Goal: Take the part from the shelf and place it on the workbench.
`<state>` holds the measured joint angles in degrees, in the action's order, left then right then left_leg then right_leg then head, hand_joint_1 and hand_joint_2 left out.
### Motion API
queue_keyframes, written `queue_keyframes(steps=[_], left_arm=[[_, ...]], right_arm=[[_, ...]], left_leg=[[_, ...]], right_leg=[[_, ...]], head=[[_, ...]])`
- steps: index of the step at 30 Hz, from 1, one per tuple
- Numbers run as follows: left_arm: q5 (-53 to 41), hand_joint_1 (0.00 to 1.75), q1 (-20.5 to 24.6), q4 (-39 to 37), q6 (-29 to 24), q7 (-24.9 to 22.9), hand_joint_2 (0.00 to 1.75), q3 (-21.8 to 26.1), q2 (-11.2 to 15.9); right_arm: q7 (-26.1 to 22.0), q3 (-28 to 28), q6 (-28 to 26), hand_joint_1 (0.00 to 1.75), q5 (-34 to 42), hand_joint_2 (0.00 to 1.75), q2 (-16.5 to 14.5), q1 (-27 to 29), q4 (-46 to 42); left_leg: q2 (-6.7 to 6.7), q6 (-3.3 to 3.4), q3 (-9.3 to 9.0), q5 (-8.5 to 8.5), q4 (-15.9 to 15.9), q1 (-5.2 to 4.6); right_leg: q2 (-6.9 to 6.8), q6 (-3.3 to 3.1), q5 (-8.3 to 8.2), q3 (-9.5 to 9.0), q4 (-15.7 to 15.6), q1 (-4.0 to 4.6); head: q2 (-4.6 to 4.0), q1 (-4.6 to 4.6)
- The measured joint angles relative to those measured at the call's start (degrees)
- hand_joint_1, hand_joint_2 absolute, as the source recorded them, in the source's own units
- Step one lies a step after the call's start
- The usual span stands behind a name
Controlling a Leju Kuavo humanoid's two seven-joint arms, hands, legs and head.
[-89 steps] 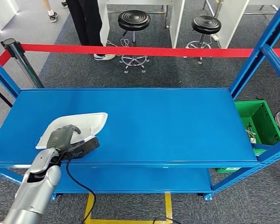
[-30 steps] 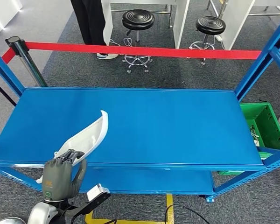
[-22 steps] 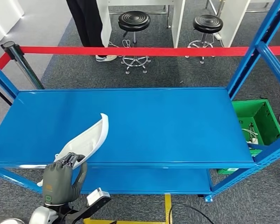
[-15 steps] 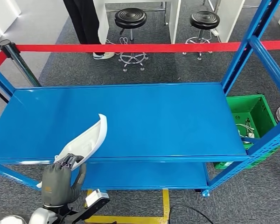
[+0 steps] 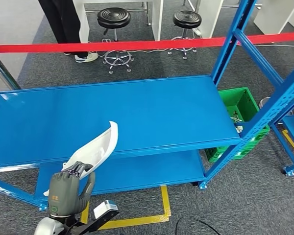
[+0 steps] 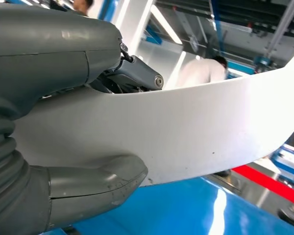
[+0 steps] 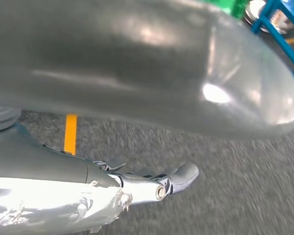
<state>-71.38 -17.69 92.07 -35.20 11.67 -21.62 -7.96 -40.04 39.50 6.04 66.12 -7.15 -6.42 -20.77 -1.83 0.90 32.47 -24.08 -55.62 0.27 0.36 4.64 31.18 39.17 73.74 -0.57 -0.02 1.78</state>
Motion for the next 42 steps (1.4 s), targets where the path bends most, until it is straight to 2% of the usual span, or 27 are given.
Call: queue_keyframes(steps=[2,4,6,7,9,11,13,14,15,17,18,20,21,23,24,25,27,28,29,31,33,34,36,38,39,40,42], left_arm=[[0.0,1.75,0.03,-0.24,-0.04,0.0,1.75,-0.03,0.01],[0.03,1.75,0.05,-0.39,-0.14,0.0,1.75,-0.06,0.02],[0.08,1.75,0.15,-0.48,-0.37,0.0,1.75,-0.21,0.07],[0.09,1.75,0.22,-0.52,-0.45,0.0,1.75,-0.31,0.09],[0.1,1.75,0.27,-0.61,-0.55,0.0,1.75,-0.46,0.14],[0.15,1.75,0.29,-0.71,-0.57,0.0,1.75,-0.51,0.27],[0.37,1.75,0.3,-0.86,-0.6,0.0,1.75,-0.55,0.43],[0.51,1.75,0.32,-0.97,-0.6,0.0,1.75,-0.56,0.49],[0.66,1.75,0.35,-1.08,-0.59,0.0,1.75,-0.56,0.55],[1.01,1.75,0.5,-1.26,-0.56,0.0,1.75,-0.58,0.64],[1.21,1.75,0.62,-1.33,-0.54,0.01,1.75,-0.62,0.67],[1.54,1.75,0.92,-1.5,-0.48,0.09,1.75,-0.72,0.72],[1.65,1.75,1.05,-1.65,-0.4,0.14,1.75,-0.76,0.73],[1.73,1.75,1.4,-2.03,-0.14,0.2,1.75,-0.78,0.72],[1.74,1.75,1.6,-2.22,0.03,0.2,1.75,-0.79,0.67],[1.74,1.75,1.78,-2.39,0.13,0.2,1.75,-0.79,0.61],[1.72,1.75,1.96,-2.76,0.39,0.2,1.75,-0.79,0.52],[1.6,1.75,2.06,-2.97,0.56,0.21,1.75,-0.78,0.49],[1.42,1.75,2.25,-3.2,0.78,0.22,1.75,-0.78,0.47],[1.04,1.75,2.81,-3.61,1.09,0.33,1.75,-0.78,0.38],[1.02,1.75,3.64,-4.13,1.22,0.79,1.75,-0.78,0.31],[1.14,1.75,4.16,-4.51,1.23,1.15,1.75,-0.79,0.28],[1.69,1.75,5.37,-5.72,1.11,2.05,1.75,-0.85,0.09],[2.45,1.75,6.45,-7.25,0.82,2.84,1.75,-0.93,-0.27],[2.93,1.75,6.86,-8.03,0.61,3.21,1.75,-0.95,-0.45],[3.46,1.75,7.19,-8.76,0.38,3.6,1.75,-0.96,-0.58],[4.52,1.75,8.02,-10.57,0.03,4.38,1.75,-0.97,-0.85]], right_arm=[[0.01,0.0,-0.03,0.0,0.0,0.0,0.04,-0.05,-0.02],[0.03,-0.03,-0.03,0.0,0.01,0.0,0.07,-0.41,-0.04],[0.04,-0.07,-0.05,0.0,-0.03,0.0,0.07,-0.59,-0.07],[0.03,-0.07,-0.07,0.0,0.01,0.0,0.07,-0.51,-0.08],[0.01,-0.08,-0.11,0.0,0.26,0.0,0.07,-0.44,-0.07],[0.01,-0.13,-0.12,0.0,0.69,0.0,0.08,-0.57,-0.08],[0.02,-0.22,-0.12,0.0,0.9,0.0,0.09,-0.57,-0.1],[0.02,-0.26,-0.12,0.0,0.92,0.0,0.09,-0.45,-0.09],[0.02,-0.27,-0.12,0.0,0.92,0.0,0.09,-0.34,-0.09],[0.02,-0.28,-0.13,0.0,0.92,0.0,0.08,-0.26,-0.06],[0.02,-0.28,-0.14,0.0,0.95,0.0,0.08,-0.3,-0.05],[0.02,-0.27,-0.15,0.0,1.0,0.0,0.07,-0.36,-0.02],[0.02,-0.26,-0.14,0.0,1.02,0.0,0.07,-0.25,-0.01],[0.01,-0.13,-0.09,0.0,1.0,0.0,0.15,0.28,0.1],[0.01,-0.03,-0.07,0.0,1.07,0.0,0.2,0.57,0.22],[0.0,0.08,-0.06,0.0,1.35,0.0,0.25,0.74,0.35],[0.0,0.24,0.06,0.0,2.28,0.0,0.26,0.69,0.6],[0.0,0.39,0.34,0.0,2.7,0.0,0.28,0.62,0.75],[0.0,0.69,0.75,0.0,2.9,0.0,0.32,0.6,0.99],[0.04,1.64,1.7,0.0,3.13,0.0,0.45,0.73,1.61],[0.22,2.63,2.2,0.0,3.94,0.0,0.62,0.73,2.09],[0.36,3.0,2.33,0.0,4.65,0.0,0.75,0.61,2.23],[0.69,3.65,2.43,0.0,5.96,0.0,1.01,0.44,2.57],[1.03,4.32,2.31,0.0,6.5,0.0,1.27,0.72,2.93],[1.29,4.63,2.04,0.0,6.51,0.0,1.37,0.89,3.09],[1.59,4.87,1.64,0.0,6.54,0.0,1.47,0.98,3.2],[2.47,5.39,0.67,0.0,6.58,0.0,1.69,1.0,3.32]], left_leg=[[-1.18,-0.33,0.87,0.69,-0.22,-0.02],[-2.26,-0.87,1.34,1.21,-0.61,-0.26],[-3.36,-1.41,1.41,1.77,-0.83,-0.45],[-3.87,-1.7,1.39,2.06,-0.81,-0.44],[-2.7,-2.52,1.9,0.49,-1.85,-0.27],[-0.08,-3.21,3.61,-4.67,-6.94,-0.13],[1.05,-3.35,5.5,-9.33,-14.1,-0.12],[1.18,-3.28,5.62,-9.96,-16.15,-0.13],[1.32,-3.11,4.8,-9.32,-16.23,-0.14],[2.48,-2.58,0.44,-6.35,-10.97,-0.12],[4.04,-2.2,-2.51,-5.44,-6.8,-0.12],[6.58,-1.7,-6.43,-5.41,-0.63,-0.05],[6.98,-1.48,-7.05,-5.67,0.64,-0.14],[5.74,-0.92,-6.5,-5.09,0.93,-0.17],[5.0,-0.46,-6.11,-4.54,0.97,-0.14],[4.2,-0.05,-5.61,-3.93,1.05,-0.07],[2.59,0.39,-4.33,-2.78,1.04,-0.14],[1.73,0.41,-3.57,-2.18,0.98,-0.19],[0.86,0.37,-2.73,-1.59,0.88,-0.2],[-0.72,0.15,-1.01,-0.54,0.55,-0.2],[-2.06,-0.33,0.45,0.22,-0.03,-0.32],[-2.68,-0.63,0.93,0.51,-0.36,-0.46],[-3.87,-1.16,1.32,1.15,-0.8,-0.74],[-4.84,-1.69,1.47,1.62,-0.94,-0.65],[-4.26,-2.04,1.75,0.86,-1.37,-0.51],[-3.12,-2.4,2.27,-0.9,-2.61,-0.4],[-0.14,-2.85,4.1,-6.59,-8.31,-0.23]], right_leg=[[-1.49,0.21,-2.84,-5.06,-6.04,-0.03],[-3.84,-0.1,-2.87,-10.18,-13.74,0.3],[-4.31,-1.07,-2.15,-11.38,-16.61,0.67],[-3.74,-1.76,-2.48,-10.8,-16.51,0.64],[-2.74,-2.91,-3.5,-9.95,-16.56,0.48],[-1.57,-3.7,-4.94,-8.64,-16.6,0.27],[-0.19,-3.89,-6.35,-6.9,-16.54,0.27],[0.52,-3.82,-7.01,-6.02,-16.52,0.28],[1.24,-3.69,-7.66,-5.17,-16.49,0.28],[2.73,-3.37,-8.98,-3.66,-16.46,0.19],[3.48,-3.13,-9.61,-3.0,-16.42,0.21],[4.81,-2.51,-10.91,-2.03,-16.41,0.22],[5.44,-2.09,-11.57,-1.71,-16.58,0.22],[6.12,-1.33,-12.5,-1.24,-16.96,0.06],[5.3,-1.07,-11.65,-0.79,-16.41,0.01],[3.96,-0.86,-9.62,-0.06,-14.72,0.0],[0.99,-0.44,-3.47,1.93,-7.91,-0.06],[0.4,-0.16,-1.24,2.69,-3.97,-0.12],[0.16,0.07,-0.52,2.9,-0.97,-0.16],[-0.19,0.4,-2.69,0.71,-0.22,-0.24],[-2.09,0.66,-4.57,-5.26,-6.81,-0.25],[-3.31,0.5,-4.14,-8.36,-11.07,-0.08],[-4.68,-0.3,-2.59,-11.15,-16.16,0.28],[-3.75,-1.66,-2.99,-10.3,-16.63,0.38],[-3.19,-2.25,-3.49,-9.83,-16.61,0.36],[-2.61,-2.84,-4.13,-9.27,-16.67,0.29],[-1.32,-3.52,-5.68,-7.71,-16.69,0.23]], head=[[0.0,0.0],[0.0,-0.02],[0.01,-0.16],[0.01,-0.3],[0.02,-0.36],[0.01,-0.49],[0.01,-0.56],[0.0,-0.57],[0.0,-0.57],[0.0,-0.57],[0.0,-0.57],[0.01,-0.55],[0.01,-0.54],[0.0,-0.54],[0.0,-0.44],[0.0,-0.31],[0.0,-0.05],[0.0,-0.02],[0.0,-0.02],[0.0,-0.01],[0.01,0.02],[0.01,0.06],[0.01,-0.01],[0.01,-0.12],[0.01,-0.14],[0.0,-0.15],[0.0,-0.27]])
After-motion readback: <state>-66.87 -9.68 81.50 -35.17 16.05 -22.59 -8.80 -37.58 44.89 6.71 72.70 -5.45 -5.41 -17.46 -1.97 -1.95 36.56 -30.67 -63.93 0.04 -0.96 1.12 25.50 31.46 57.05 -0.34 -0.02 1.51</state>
